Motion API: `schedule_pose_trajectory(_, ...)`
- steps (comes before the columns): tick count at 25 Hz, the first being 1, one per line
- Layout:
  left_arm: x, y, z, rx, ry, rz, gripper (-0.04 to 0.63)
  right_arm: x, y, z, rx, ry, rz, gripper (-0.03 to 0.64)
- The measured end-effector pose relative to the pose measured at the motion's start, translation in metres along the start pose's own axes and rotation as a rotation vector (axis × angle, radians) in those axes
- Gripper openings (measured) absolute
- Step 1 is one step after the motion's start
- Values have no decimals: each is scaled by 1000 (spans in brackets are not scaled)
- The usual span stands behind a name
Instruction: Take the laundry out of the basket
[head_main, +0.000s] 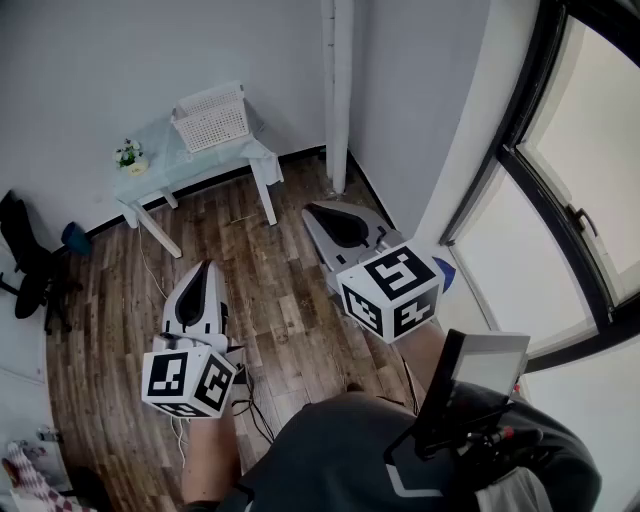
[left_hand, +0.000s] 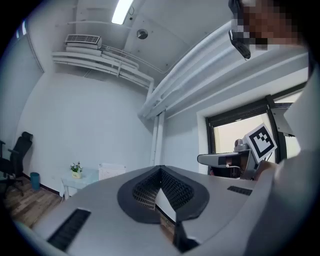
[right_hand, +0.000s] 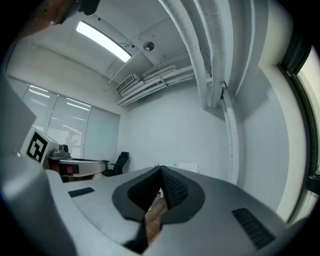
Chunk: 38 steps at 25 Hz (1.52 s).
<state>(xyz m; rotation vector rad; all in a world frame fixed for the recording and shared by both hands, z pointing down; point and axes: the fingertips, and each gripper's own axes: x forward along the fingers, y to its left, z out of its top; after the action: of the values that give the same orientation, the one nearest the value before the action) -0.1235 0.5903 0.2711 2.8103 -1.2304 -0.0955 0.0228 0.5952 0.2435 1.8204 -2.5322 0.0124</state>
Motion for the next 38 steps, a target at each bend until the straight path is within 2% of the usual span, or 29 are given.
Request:
schedule_pose_trajectory(10, -5, 10, -4, -12, 20, 1, 8, 8, 6, -1, 26, -13, -10, 14)
schedule_pose_trajectory(19, -24, 31, -7, -9, 7, -10, 8, 18, 33, -3, -5, -21, -10, 15)
schedule_pose_trajectory(27, -39, 55, -20, -42, 13, -30, 8, 28, 55, -16, -14, 0, -17, 15)
schedule_pose_trajectory(38, -6, 90, -21, -4, 34, 5, 8, 88, 41, -9, -1, -39, 40, 15)
